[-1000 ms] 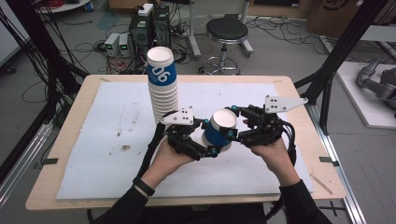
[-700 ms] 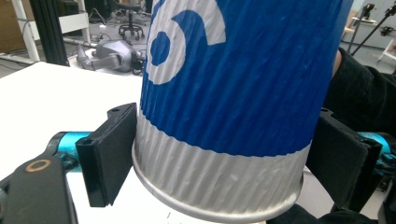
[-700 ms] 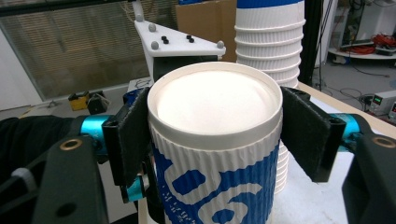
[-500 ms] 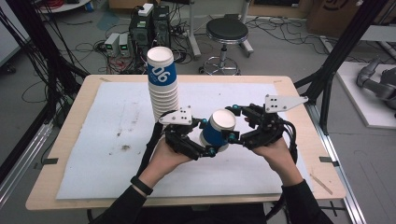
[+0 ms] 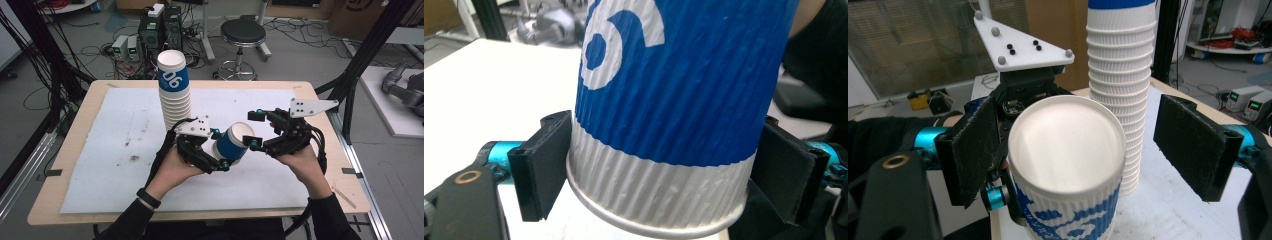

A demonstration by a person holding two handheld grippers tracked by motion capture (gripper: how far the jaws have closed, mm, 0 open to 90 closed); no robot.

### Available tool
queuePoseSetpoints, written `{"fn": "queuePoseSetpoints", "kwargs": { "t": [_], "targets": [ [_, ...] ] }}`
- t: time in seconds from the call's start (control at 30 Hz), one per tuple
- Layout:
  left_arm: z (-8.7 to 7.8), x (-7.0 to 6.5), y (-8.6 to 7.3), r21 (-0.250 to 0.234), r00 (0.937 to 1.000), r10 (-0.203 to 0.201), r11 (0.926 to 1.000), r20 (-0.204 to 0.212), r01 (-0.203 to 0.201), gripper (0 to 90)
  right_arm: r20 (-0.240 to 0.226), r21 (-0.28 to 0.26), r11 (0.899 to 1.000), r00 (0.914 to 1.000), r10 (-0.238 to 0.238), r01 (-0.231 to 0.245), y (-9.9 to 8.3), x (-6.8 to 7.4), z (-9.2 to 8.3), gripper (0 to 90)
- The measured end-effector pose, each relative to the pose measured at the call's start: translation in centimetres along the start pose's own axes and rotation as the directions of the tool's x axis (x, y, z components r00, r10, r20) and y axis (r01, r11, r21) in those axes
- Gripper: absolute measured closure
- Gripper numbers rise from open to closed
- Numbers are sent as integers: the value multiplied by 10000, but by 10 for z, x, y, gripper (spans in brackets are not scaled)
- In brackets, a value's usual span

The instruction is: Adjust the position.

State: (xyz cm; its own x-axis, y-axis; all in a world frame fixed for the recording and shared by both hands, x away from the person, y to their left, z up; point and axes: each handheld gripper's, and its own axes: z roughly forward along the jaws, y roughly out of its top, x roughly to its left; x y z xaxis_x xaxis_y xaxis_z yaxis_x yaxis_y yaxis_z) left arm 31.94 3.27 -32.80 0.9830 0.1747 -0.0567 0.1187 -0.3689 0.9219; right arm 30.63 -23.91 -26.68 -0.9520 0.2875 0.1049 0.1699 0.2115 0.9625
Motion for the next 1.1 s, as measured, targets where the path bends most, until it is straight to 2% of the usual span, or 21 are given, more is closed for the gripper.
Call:
{"fn": "queuePoseSetpoints", "kwargs": {
  "t": [0.07, 0.13, 0.43, 0.47, 0.5, 0.67, 0.7, 0.73, 0.77, 1.1],
  "targets": [
    [0, 0, 0, 164, 10000, 46, 9999, -84, -44, 171, 22, 311, 9995, 10000, 13, -14, 0, 0, 3, 188],
    [-1, 0, 1, 545, 9994, 214, 9983, -272, -199, 173, 12, 661, 9978, 10000, 23, -24, -1, 0, 7, 188],
    [0, -3, 3, 982, 9989, 381, 9945, -258, -354, 174, -14, 1597, 9871, 9999, 129, -125, -6, -2, 18, 202],
    [0, -3, 4, 1024, 9987, 445, 9939, -256, -416, 173, -24, 1579, 9874, 10000, 61, -56, -6, -3, 19, 232],
    [0, -2, 4, 1044, 9986, 475, 9935, -252, -446, 173, -274, 1632, 9866, 9996, 78, -32, -7, -4, 18, 287],
    [-1, -3, 5, 949, 9982, 501, 9944, -316, -469, 174, -292, 1641, 9864, 9995, 125, -76, -7, -4, 17, 296],
    [-2, -3, 5, 935, 9983, 476, 9946, -323, -443, 173, -362, 1634, 9863, 9990, 279, -216, -8, -5, 16, 297],
    [-2, -3, 5, 929, 9983, 495, 9946, -308, -465, 173, -330, 1566, 9876, 9993, 187, -133, -8, -6, 16, 300],
    [-2, -2, 5, 914, 9984, 481, 9948, -300, -452, 173, -352, 1647, 9860, 9988, 335, -272, -8, -5, 15, 301],
    [-3, -2, 5, 855, 9988, 450, 9954, -192, -432, 176, -454, 1868, 9818, 9980, 443, -351, -8, -7, 14, 285]
  ]
}}
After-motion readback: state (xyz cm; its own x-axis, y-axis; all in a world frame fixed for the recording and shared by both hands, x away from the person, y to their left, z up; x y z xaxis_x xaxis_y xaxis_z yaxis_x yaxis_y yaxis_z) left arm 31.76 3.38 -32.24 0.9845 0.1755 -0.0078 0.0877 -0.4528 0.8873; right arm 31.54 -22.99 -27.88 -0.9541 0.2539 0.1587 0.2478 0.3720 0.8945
